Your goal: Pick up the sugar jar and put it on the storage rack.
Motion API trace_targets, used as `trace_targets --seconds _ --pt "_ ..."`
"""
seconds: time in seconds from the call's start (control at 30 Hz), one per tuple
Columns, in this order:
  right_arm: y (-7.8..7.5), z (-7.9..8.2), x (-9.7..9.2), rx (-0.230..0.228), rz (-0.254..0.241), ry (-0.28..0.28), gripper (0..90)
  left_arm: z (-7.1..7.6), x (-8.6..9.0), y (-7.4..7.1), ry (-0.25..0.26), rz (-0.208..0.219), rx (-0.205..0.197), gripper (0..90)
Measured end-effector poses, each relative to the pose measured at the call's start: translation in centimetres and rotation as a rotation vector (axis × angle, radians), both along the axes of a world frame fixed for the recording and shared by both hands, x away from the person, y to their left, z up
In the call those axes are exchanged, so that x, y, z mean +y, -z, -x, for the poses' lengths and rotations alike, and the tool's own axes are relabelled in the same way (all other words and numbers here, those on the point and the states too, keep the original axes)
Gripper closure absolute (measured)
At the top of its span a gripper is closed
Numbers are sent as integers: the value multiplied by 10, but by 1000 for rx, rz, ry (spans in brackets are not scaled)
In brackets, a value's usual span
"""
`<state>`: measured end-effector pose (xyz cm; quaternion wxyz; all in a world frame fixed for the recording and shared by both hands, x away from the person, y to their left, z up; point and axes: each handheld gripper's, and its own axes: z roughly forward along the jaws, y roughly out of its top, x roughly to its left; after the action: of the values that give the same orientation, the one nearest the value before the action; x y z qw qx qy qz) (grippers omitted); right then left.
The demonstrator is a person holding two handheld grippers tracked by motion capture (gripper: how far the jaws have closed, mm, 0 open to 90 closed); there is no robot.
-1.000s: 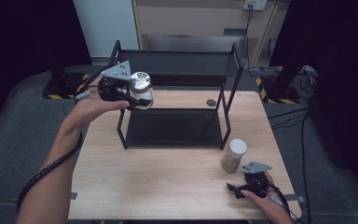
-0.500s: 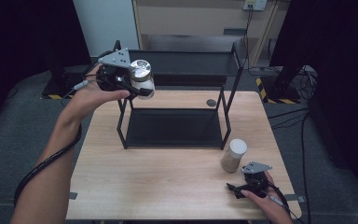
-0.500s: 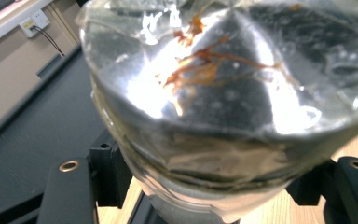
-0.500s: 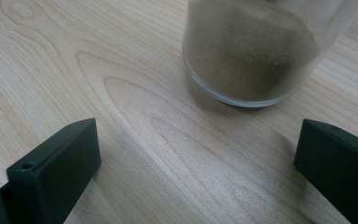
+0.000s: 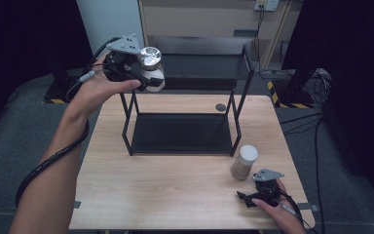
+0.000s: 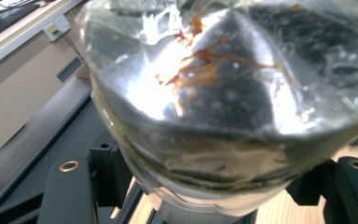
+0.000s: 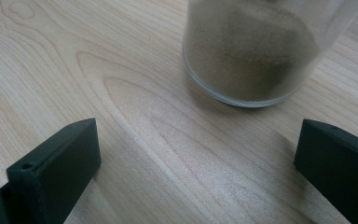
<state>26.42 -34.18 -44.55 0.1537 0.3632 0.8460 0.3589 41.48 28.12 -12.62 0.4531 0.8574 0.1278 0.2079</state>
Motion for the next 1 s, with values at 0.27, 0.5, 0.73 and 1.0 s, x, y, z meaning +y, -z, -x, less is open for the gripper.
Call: trace_targets --seconds 0.27,0.5,0.73,1.0 --pt "0 0 0 0 0 0 8 0 -1 -3 -53 19 0 299" --pt "0 0 0 0 0 0 8 1 -11 -7 -141 22 0 299" --pt "0 0 -1 0 -2 -2 10 2 -27 -9 -255 32 -3 299" --pt "0 0 -1 0 -2 -3 10 -7 -45 -10 -357 32 19 299"
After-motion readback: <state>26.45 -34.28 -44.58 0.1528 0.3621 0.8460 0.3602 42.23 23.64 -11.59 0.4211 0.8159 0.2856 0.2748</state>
